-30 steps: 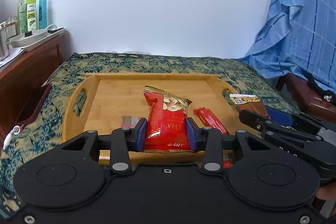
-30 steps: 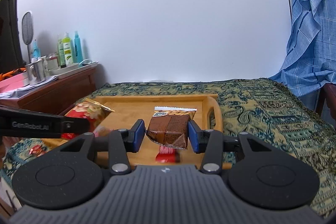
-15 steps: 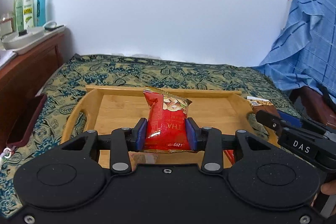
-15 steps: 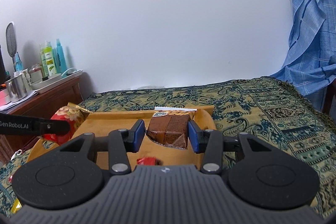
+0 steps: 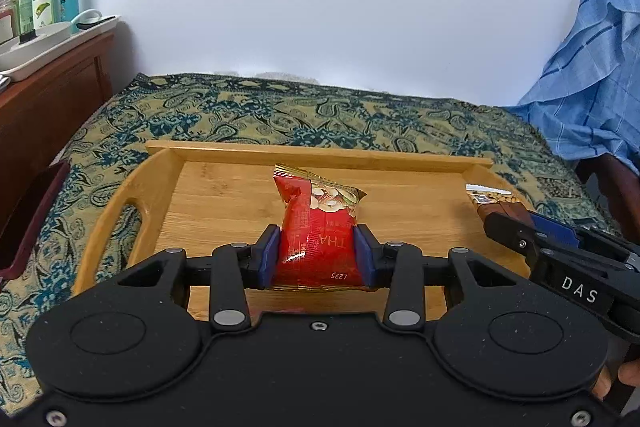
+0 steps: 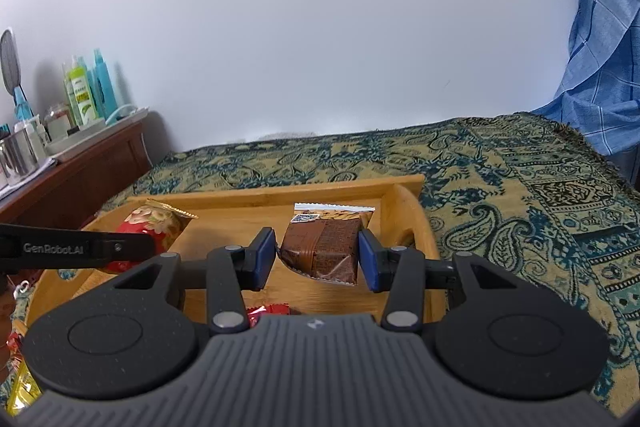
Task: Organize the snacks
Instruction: 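Carry both packs onto the tray and open both tools to release them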
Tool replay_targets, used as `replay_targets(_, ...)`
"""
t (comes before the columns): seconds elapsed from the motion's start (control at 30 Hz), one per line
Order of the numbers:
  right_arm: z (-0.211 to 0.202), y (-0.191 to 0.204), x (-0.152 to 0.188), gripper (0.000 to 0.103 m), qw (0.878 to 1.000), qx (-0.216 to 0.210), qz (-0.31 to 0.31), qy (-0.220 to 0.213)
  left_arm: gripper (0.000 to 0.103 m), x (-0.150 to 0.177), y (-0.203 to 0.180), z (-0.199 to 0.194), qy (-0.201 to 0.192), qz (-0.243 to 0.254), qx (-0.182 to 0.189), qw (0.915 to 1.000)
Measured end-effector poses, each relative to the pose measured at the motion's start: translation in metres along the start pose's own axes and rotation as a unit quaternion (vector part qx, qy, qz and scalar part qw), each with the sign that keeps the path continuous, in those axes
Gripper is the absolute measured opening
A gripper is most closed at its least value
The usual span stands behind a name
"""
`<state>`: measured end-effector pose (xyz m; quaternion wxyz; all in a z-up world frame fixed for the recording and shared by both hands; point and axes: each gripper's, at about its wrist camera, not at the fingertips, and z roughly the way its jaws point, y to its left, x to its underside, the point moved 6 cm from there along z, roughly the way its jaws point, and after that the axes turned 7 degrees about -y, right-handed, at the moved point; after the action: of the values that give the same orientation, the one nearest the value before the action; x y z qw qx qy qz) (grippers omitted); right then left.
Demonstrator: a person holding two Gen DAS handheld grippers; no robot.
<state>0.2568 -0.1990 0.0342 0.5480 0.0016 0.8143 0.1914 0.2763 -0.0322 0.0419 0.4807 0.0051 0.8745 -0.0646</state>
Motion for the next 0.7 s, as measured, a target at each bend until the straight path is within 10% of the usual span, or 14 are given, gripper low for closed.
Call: replay_targets(0.7,0.021,-0.003,0.005,0.049,0.999,0.005,0.004,0.037,0.038,0.006,-0.005,0.028,0.021,0.001,-0.018,0.9996)
